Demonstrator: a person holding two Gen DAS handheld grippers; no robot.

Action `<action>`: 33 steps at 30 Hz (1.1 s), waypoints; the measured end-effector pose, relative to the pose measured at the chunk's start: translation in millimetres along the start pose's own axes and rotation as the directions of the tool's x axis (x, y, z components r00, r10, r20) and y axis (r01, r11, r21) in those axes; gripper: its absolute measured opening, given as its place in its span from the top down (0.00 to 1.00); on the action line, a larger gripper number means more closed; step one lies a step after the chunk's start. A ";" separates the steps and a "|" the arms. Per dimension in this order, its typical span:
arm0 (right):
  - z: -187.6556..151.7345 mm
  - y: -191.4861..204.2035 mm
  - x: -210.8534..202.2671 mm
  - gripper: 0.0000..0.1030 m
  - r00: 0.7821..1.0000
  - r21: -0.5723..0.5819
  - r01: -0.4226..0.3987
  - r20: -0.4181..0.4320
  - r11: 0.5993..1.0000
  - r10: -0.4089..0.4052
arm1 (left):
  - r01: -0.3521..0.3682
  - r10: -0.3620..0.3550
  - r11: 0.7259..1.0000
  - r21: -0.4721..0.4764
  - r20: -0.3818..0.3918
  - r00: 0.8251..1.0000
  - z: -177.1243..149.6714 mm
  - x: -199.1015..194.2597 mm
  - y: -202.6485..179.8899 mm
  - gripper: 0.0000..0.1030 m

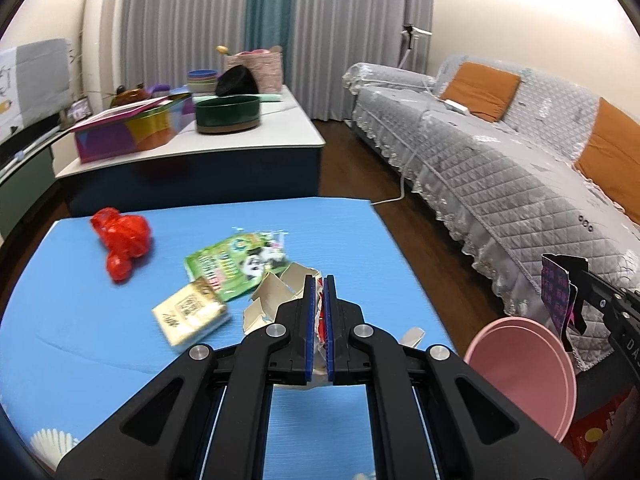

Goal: Collect trash
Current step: 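Carry the white paper and pink-black wrapper over the pink basin, then open both tools to drop the paper and wrapper into the basin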

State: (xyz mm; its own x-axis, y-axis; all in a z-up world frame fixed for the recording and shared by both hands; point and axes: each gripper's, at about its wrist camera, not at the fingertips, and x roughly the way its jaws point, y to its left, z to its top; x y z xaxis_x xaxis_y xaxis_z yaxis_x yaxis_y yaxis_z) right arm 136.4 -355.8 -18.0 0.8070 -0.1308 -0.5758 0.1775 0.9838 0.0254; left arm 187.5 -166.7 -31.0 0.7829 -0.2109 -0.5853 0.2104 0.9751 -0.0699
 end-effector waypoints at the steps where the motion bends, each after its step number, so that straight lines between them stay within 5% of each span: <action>1: -0.4 -4.8 -1.3 0.99 1.000 0.005 0.009 -0.001 1.000 -0.009 | 0.014 -0.014 1.000 0.006 0.001 1.000 0.3 0.1 -5.4 0.96; 14: -9.0 -57.3 -18.3 0.99 0.995 0.075 0.101 -0.013 0.992 -0.100 | 0.189 -0.191 0.977 0.099 0.005 0.982 -6.5 -1.1 -69.3 0.96; 33: -29.0 -115.6 -32.7 0.99 0.983 0.129 0.184 -0.046 0.975 -0.179 | 0.418 -0.400 0.881 0.222 -0.120 0.908 -39.2 7.7 -155.4 0.96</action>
State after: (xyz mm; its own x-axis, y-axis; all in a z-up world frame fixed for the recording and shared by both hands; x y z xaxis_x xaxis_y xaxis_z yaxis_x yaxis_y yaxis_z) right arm 73.1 -461.7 -25.8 0.7352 -0.2989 -0.6083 0.3936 0.9190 0.0240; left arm 137.8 -317.2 -56.3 0.5568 -0.5737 -0.6008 0.6423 0.7559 -0.1265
